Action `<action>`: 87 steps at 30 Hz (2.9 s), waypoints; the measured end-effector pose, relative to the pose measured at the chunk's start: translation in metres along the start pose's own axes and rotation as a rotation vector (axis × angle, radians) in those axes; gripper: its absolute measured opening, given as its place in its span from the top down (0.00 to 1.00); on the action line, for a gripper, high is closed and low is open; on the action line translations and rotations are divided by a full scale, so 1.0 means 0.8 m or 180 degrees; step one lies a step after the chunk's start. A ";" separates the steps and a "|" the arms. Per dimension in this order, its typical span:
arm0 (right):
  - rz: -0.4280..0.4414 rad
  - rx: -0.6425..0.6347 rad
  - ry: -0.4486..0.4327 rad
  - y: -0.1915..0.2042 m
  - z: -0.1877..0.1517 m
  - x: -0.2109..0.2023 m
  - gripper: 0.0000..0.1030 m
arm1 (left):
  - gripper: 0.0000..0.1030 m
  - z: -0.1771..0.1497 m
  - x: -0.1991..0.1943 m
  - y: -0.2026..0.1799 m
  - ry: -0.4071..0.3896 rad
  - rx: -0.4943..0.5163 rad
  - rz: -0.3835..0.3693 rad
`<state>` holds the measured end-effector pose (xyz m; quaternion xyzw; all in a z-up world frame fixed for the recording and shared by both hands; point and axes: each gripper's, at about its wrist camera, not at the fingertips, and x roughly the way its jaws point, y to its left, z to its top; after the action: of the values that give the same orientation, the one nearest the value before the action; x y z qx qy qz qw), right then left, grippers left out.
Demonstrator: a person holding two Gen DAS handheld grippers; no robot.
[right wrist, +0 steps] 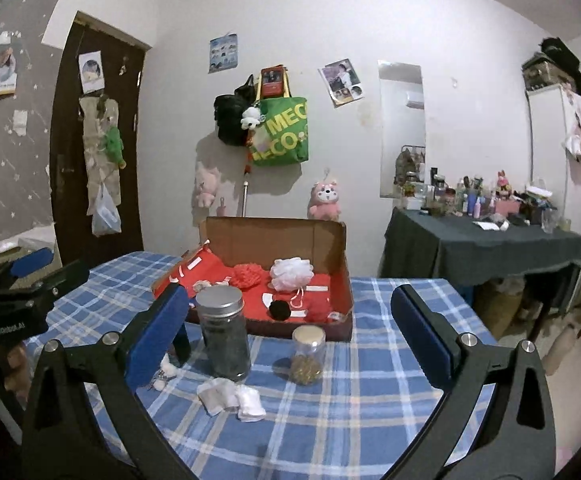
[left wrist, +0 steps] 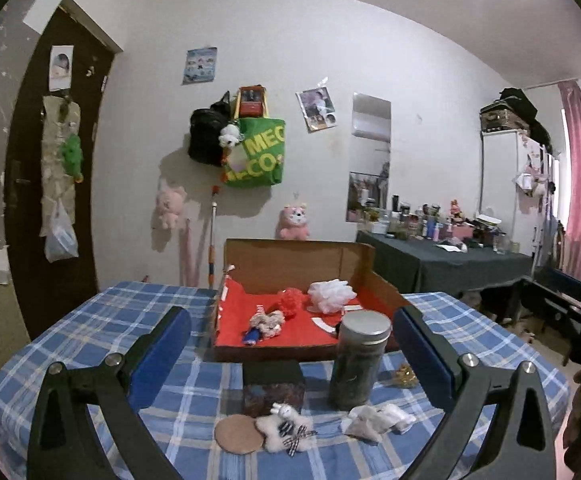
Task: Organize soft objects
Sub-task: 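Withdraw both tools from the box back toward the table items, then grasp the tan round felt pad with the left tool while the right tool grasps the white cloth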
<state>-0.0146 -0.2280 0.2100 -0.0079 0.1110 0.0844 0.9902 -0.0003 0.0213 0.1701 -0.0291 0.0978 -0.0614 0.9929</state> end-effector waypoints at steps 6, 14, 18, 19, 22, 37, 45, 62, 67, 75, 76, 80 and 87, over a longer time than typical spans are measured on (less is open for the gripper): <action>-0.0111 0.0083 -0.0037 0.005 -0.043 0.005 0.00 | 0.00 -0.035 -0.001 -0.002 0.0119 -0.0005 0.0087; -0.0158 0.0240 0.0139 0.002 -0.092 0.024 0.00 | 0.00 -0.072 -0.001 -0.013 0.0108 0.0185 0.0238; -0.0261 0.0206 0.0193 0.001 -0.111 0.032 0.00 | 0.00 -0.089 0.008 -0.014 0.0213 0.0184 0.0226; -0.0288 0.0188 0.0206 0.001 -0.114 0.033 0.00 | 0.00 -0.092 0.011 -0.014 0.0240 0.0178 0.0224; -0.0326 0.0169 0.0248 0.000 -0.127 0.038 0.00 | 0.00 -0.108 0.019 -0.012 0.0327 0.0139 0.0247; -0.0302 0.0113 0.0571 0.009 -0.176 0.068 0.00 | 0.00 -0.154 0.048 -0.011 0.0690 0.0132 0.0306; -0.0260 0.0159 0.0707 0.005 -0.177 0.082 0.00 | 0.00 -0.155 0.059 -0.003 0.0803 0.0130 0.0356; 0.0001 0.0322 0.1346 0.006 -0.161 0.136 0.00 | 0.00 -0.135 0.090 0.056 0.1275 0.0210 0.0396; 0.0070 0.0327 0.1542 0.006 -0.156 0.154 0.02 | 0.00 -0.134 0.104 0.077 0.1466 0.0225 0.0381; 0.0316 0.0297 0.1669 0.014 -0.158 0.172 0.55 | 0.19 -0.143 0.131 0.076 0.1776 0.0401 0.0113; 0.0364 0.0302 0.1712 0.015 -0.161 0.174 0.64 | 0.24 -0.142 0.133 0.075 0.1788 0.0388 0.0047; 0.0532 0.0297 0.1683 0.017 -0.161 0.174 0.79 | 0.62 -0.144 0.139 0.074 0.1825 0.0244 -0.0269; 0.0590 0.0275 0.1515 0.019 -0.156 0.152 0.82 | 0.90 -0.141 0.118 0.066 0.1703 0.0115 -0.0295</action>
<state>0.0728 -0.1970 0.0616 0.0250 0.3446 0.1657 0.9237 0.0752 0.0563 0.0379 0.0014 0.3541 -0.1140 0.9282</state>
